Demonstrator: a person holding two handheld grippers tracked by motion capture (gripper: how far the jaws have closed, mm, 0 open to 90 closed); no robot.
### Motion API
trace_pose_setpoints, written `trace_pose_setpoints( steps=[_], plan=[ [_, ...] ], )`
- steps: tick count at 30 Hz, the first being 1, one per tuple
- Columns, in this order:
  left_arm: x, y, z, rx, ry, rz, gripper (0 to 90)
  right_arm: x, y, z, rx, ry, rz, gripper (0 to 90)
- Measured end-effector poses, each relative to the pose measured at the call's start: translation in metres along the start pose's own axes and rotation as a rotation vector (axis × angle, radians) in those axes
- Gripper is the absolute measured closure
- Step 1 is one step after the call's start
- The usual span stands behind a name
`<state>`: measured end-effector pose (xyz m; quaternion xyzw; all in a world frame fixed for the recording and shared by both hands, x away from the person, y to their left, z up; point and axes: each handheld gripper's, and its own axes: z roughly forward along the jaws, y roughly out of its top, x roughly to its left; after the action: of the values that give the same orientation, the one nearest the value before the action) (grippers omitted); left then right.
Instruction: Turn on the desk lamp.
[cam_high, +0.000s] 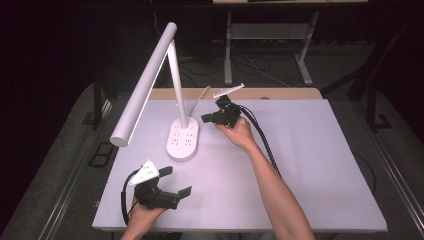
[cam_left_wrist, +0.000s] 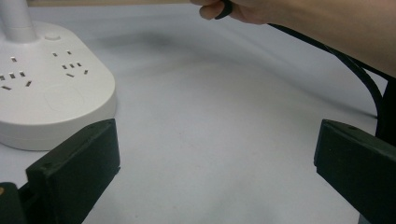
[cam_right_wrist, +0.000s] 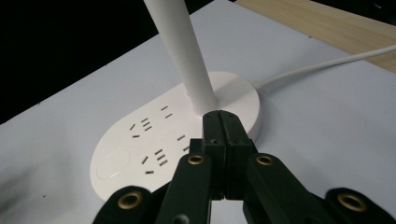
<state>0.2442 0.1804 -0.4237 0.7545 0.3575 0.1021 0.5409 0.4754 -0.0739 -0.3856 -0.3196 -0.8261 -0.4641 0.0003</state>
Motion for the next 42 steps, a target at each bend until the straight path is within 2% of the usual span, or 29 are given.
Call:
trace_pose_setpoints(
  steps=[5,7,18,23,24,27,32,33,34,36,38,39,40,41,42],
  plan=[
    [0.000,0.000,0.000,0.000,-0.001,0.007,0.0,0.000,-0.003,-0.016,-0.004,-0.012,-0.009,89.8],
    [0.000,0.000,0.000,0.003,-0.002,0.012,0.0,0.001,-0.006,-0.027,-0.011,-0.020,-0.012,89.8],
    [0.000,0.000,0.001,0.004,-0.002,0.004,0.0,0.001,-0.021,-0.067,-0.024,-0.039,-0.027,89.8],
    [0.000,0.000,0.001,0.004,-0.003,0.001,0.0,0.002,-0.029,-0.081,-0.037,-0.041,-0.018,89.7],
    [-0.001,0.000,0.001,0.005,-0.002,0.001,0.0,0.002,-0.034,-0.089,-0.045,-0.043,-0.012,83.8],
    [-0.001,0.000,0.002,0.004,-0.002,0.000,0.0,0.003,-0.041,-0.100,-0.052,-0.042,-0.001,74.6],
    [-0.001,0.000,0.002,0.009,-0.002,0.004,0.0,0.007,-0.052,-0.122,-0.056,-0.068,0.010,54.3],
    [-0.001,0.000,0.002,0.009,-0.003,0.005,0.0,0.007,-0.052,-0.122,-0.056,-0.068,0.010,54.3],
    [-0.001,0.000,0.002,0.009,-0.004,0.006,0.0,0.008,-0.056,-0.132,-0.071,-0.080,0.014,45.2],
    [-0.001,0.000,0.002,0.009,-0.002,0.006,0.0,0.010,-0.061,-0.141,-0.080,-0.090,0.023,34.9],
    [-0.002,0.000,0.002,0.007,-0.002,0.007,0.0,0.012,-0.066,-0.149,-0.084,-0.095,0.030,18.9],
    [-0.002,0.000,0.002,0.009,-0.002,0.007,0.0,0.012,-0.066,-0.149,-0.084,-0.095,0.030,18.9],
    [-0.002,0.000,0.003,0.009,-0.002,0.007,0.0,0.014,-0.074,-0.157,-0.092,-0.107,0.042,10.5],
    [-0.003,0.000,0.003,0.009,-0.003,0.005,0.0,0.015,-0.076,-0.160,-0.089,-0.104,0.046,7.7],
    [-0.003,0.000,0.003,0.010,-0.002,0.006,0.0,0.016,-0.080,-0.163,-0.089,-0.106,0.043,0.0]
  ],
)
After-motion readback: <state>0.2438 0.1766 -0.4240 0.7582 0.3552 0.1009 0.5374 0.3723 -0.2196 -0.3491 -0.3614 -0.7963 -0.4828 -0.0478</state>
